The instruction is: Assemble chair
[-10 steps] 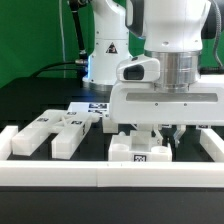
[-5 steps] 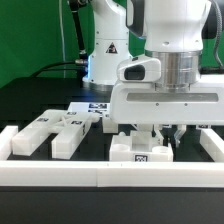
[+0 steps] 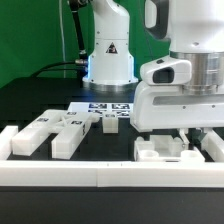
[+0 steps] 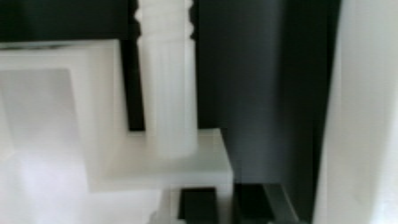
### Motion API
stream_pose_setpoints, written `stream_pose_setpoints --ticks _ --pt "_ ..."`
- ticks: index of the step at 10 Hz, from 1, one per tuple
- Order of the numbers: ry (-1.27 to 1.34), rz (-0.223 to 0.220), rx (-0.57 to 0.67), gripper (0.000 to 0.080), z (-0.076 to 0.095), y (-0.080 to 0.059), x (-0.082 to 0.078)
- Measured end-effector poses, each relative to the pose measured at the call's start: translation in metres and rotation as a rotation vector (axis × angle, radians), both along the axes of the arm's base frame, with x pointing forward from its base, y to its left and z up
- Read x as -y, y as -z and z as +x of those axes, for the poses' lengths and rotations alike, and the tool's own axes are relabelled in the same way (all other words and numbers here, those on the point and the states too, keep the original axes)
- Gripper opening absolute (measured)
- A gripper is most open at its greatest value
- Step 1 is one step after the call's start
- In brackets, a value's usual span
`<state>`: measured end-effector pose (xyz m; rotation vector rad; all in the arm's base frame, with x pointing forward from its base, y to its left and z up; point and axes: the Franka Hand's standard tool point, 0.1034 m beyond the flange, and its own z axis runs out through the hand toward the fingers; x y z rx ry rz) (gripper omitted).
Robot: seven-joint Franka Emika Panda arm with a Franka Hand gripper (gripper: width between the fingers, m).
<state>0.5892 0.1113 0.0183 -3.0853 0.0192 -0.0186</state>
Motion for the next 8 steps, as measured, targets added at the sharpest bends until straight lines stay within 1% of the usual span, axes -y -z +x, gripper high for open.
stream_pose_setpoints --ticks 2,4,8 --pt "-0.017 -0.001 0.002 0.0034 0.0066 -0.0005 -0.0154" --pt "-0.014 -0.019 -0.021 0.0034 0.0092 -0.0017 -0.0155" --pt "-0.018 -0.021 -0.027 0.0034 0.0092 -0.0014 -0.0155"
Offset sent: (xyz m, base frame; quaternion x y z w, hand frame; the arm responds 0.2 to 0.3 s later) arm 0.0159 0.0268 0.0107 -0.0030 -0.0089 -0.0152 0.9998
